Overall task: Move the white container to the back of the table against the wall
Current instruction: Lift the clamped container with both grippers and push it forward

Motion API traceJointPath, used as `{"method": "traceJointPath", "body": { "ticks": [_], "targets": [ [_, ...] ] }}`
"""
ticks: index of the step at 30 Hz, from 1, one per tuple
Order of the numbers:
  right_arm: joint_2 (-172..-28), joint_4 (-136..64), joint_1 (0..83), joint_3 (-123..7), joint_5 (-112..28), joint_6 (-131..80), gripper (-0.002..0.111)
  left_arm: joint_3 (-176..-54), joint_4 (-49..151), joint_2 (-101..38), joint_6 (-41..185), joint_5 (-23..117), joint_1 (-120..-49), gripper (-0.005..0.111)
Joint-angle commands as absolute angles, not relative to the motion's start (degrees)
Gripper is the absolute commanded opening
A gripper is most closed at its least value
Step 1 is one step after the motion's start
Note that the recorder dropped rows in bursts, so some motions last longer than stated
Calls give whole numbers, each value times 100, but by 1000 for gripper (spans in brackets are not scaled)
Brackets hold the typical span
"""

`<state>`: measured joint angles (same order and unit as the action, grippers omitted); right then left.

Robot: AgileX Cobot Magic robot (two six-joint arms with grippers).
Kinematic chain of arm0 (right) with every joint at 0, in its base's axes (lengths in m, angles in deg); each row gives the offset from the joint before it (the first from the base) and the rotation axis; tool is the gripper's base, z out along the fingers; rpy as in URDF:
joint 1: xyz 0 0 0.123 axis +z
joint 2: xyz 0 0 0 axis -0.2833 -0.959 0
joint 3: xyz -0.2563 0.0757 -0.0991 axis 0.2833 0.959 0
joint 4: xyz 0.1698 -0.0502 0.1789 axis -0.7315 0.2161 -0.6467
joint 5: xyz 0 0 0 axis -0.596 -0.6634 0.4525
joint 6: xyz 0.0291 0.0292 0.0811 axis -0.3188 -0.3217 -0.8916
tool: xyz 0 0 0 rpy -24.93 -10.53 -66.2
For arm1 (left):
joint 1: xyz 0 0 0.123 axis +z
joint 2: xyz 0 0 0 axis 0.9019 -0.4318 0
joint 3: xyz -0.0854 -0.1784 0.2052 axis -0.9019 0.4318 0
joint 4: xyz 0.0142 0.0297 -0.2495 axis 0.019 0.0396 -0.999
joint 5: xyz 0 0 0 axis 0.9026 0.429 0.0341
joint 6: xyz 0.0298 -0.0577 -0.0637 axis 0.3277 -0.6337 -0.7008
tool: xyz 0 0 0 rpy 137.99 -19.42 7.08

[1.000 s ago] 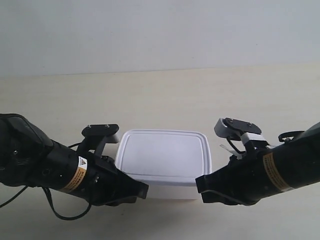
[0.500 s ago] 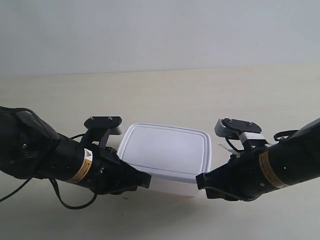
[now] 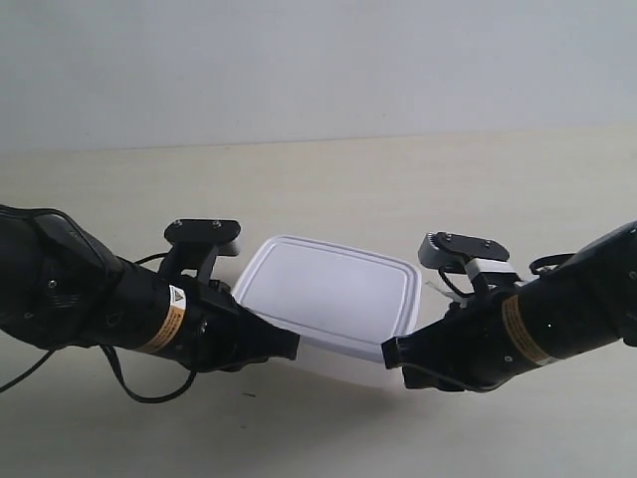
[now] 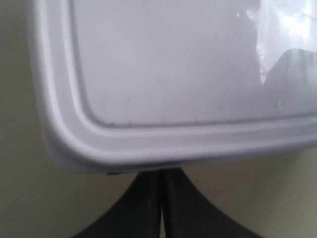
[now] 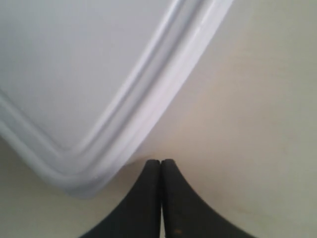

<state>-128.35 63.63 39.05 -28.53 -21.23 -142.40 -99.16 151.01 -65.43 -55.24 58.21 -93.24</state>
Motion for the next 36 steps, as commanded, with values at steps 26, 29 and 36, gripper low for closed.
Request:
{"method": "traceJointPath", "body": {
  "ticks": [26,29,36],
  "targets": [
    [-13224,6026,3915,-3320,-2649,-13675,0,-10504,15091,-6858,-5325,5446,-9351,0],
    [-13224,5897,3915,-3320,-2760,-13550,0,-10660,15091,-7020,-5283,5473,-9351,0],
    [-13224,5788,3915,-3500,-1152,-13427,0,-10903,15098,-7172,-5217,5464,-9351,0]
  ]
}}
